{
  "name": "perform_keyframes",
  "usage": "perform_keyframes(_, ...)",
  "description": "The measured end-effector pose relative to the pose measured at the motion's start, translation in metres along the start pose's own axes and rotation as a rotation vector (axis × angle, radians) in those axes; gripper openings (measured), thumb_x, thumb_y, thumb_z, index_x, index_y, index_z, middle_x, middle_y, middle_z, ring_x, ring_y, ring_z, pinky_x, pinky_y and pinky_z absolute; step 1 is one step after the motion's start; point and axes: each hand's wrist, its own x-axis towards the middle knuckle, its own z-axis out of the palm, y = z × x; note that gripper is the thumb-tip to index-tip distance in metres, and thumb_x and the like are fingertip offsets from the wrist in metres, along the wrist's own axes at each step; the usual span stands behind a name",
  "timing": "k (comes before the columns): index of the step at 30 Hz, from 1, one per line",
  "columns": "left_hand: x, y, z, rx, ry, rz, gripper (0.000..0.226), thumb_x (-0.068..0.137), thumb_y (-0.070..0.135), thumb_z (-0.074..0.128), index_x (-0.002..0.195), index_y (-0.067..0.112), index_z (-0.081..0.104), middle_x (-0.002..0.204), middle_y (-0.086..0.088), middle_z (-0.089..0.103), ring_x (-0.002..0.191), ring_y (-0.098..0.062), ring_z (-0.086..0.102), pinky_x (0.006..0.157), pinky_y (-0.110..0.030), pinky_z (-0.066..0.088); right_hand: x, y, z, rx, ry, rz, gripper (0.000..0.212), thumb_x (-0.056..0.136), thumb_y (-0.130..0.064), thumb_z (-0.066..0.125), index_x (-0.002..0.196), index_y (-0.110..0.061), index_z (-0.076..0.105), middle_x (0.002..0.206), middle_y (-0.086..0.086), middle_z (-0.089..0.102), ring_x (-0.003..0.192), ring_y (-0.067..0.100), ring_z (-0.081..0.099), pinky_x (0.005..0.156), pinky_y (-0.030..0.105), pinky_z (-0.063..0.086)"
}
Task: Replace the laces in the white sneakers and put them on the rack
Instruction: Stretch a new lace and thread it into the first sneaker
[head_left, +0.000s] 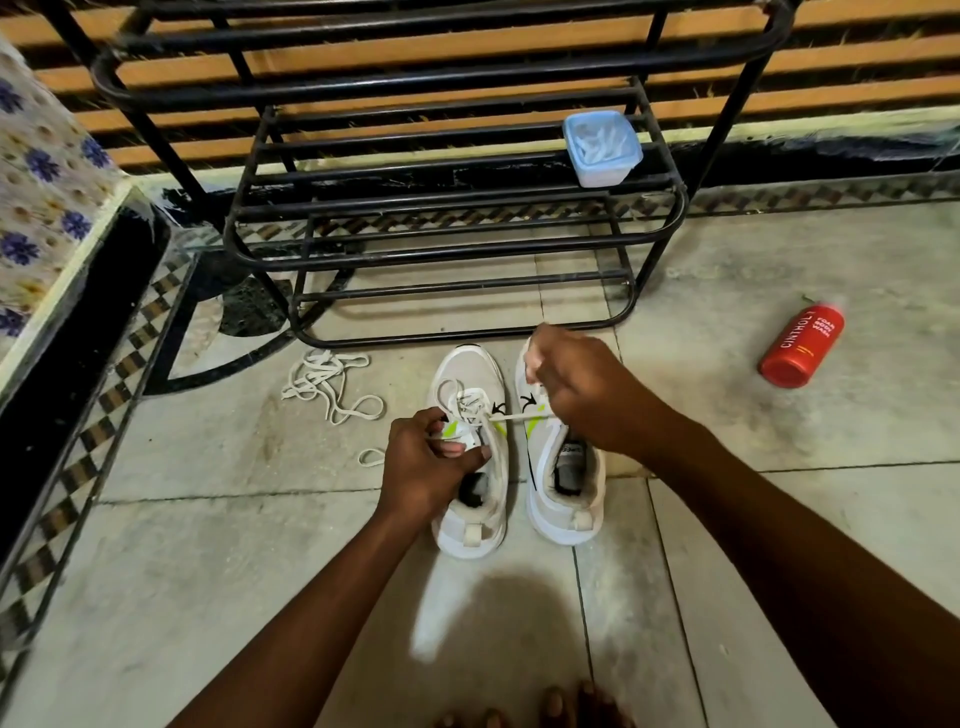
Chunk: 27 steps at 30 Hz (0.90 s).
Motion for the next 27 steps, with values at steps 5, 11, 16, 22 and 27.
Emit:
perform_keyframes(5, -0.001, 0.009, -0.003, 0.046, -0.039, -0.027, 0.059, 0.065, 0.020, 0.099, 0.110, 0.023, 0.062, 0.084, 0.012, 0.068, 0.070, 0.002, 0.067, 0.072, -0.013, 0.052, -0.015, 0.022, 0.035, -0.612, -0.145, -0.284, 0.035, 0.061, -0.009, 0.085, 0.089, -0.005, 0.064, 0.071, 0.011, 0.058, 0.063, 0.033, 0.056, 0.055, 0.034, 0.050)
perform_keyframes(11, 0.003, 0.011, -0.005, 0.099, -0.104, -0.042, 0.034, 0.065, 0.018, 0.098, 0.079, 0.026, 0.069, 0.073, 0.012, 0.070, 0.056, 0.011, 0.062, 0.055, -0.004, 0.039, -0.005, -0.004, 0.022, -0.366, 0.104, -0.248, 0.014, 0.087, -0.012, 0.059, 0.076, -0.010, 0.065, 0.077, 0.004, 0.053, 0.074, 0.023, 0.042, 0.068, 0.037, 0.036)
perform_keyframes(16, 0.006, 0.008, -0.004, 0.076, -0.100, -0.058, 0.067, 0.066, 0.018, 0.098, 0.125, 0.012, 0.068, 0.089, 0.009, 0.071, 0.061, 0.011, 0.065, 0.058, -0.002, 0.043, -0.036, -0.034, -0.003, 0.041, 0.339, -0.060, 0.015, 0.092, -0.012, 0.060, 0.077, -0.011, 0.062, 0.079, -0.003, 0.056, 0.081, 0.024, 0.049, 0.072, 0.037, 0.038)
perform_keyframes(22, 0.007, 0.007, -0.002, 0.067, -0.100, -0.059, 0.072, 0.067, 0.018, 0.098, 0.130, 0.006, 0.066, 0.093, 0.010, 0.067, 0.061, 0.012, 0.063, 0.062, -0.002, 0.044, -0.050, -0.056, -0.025, 0.349, 0.443, -0.032, 0.015, 0.092, -0.008, 0.060, 0.078, -0.008, 0.063, 0.077, 0.000, 0.059, 0.082, 0.020, 0.054, 0.079, 0.029, 0.038)
perform_keyframes(27, 0.005, 0.011, -0.005, 0.087, -0.108, -0.067, 0.077, 0.067, 0.021, 0.096, 0.135, 0.009, 0.065, 0.102, 0.005, 0.071, 0.066, 0.011, 0.066, 0.061, -0.003, 0.044, -0.045, -0.075, -0.039, 0.334, 0.439, -0.089, 0.019, 0.092, -0.007, 0.060, 0.074, -0.012, 0.059, 0.074, -0.002, 0.055, 0.078, 0.017, 0.052, 0.087, 0.034, 0.038)
